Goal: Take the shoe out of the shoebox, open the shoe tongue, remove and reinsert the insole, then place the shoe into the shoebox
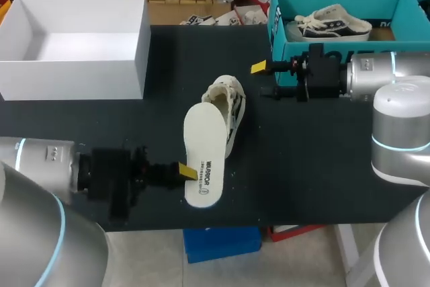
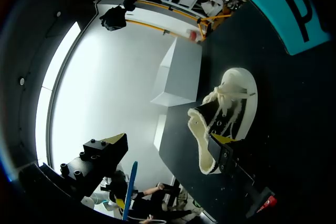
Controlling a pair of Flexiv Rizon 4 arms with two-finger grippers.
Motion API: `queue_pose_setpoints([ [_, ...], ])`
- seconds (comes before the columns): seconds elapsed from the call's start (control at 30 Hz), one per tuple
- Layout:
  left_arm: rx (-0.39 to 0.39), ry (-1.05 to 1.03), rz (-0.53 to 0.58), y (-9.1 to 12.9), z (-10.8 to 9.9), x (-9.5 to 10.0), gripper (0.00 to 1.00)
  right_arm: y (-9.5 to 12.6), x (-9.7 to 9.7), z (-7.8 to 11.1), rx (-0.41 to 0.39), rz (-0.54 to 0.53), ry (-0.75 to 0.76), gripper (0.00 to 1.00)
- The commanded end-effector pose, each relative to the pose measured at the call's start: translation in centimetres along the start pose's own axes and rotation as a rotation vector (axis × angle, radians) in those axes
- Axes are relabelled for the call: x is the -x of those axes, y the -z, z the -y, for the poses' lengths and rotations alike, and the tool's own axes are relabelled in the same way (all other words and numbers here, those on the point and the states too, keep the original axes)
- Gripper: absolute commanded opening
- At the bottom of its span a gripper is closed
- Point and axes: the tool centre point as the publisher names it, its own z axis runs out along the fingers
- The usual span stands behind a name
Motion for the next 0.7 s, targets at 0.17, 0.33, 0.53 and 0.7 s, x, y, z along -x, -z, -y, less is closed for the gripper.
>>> queue_pose_setpoints([
  [0.17, 0.007, -0.003, 0.071, -1.03, -0.36, -0.51, 0.00, -0.14, 0.03, 0.08, 0.003, 0.001, 0.000, 1.00],
  [0.33, 0.007, -0.003, 0.071, -1.03, -0.36, -0.51, 0.00, -0.14, 0.03, 0.08, 0.003, 0.001, 0.000, 1.00],
  [0.53, 0.007, -0.003, 0.071, -1.03, -0.36, -0.51, 0.00, -0.14, 0.03, 0.08, 0.003, 0.001, 0.000, 1.00],
  [0.7, 0.000, -0.020, 0.068, -1.34, -0.30, -0.73, 0.00, -0.14, 0.03, 0.08, 0.003, 0.001, 0.000, 1.00],
])
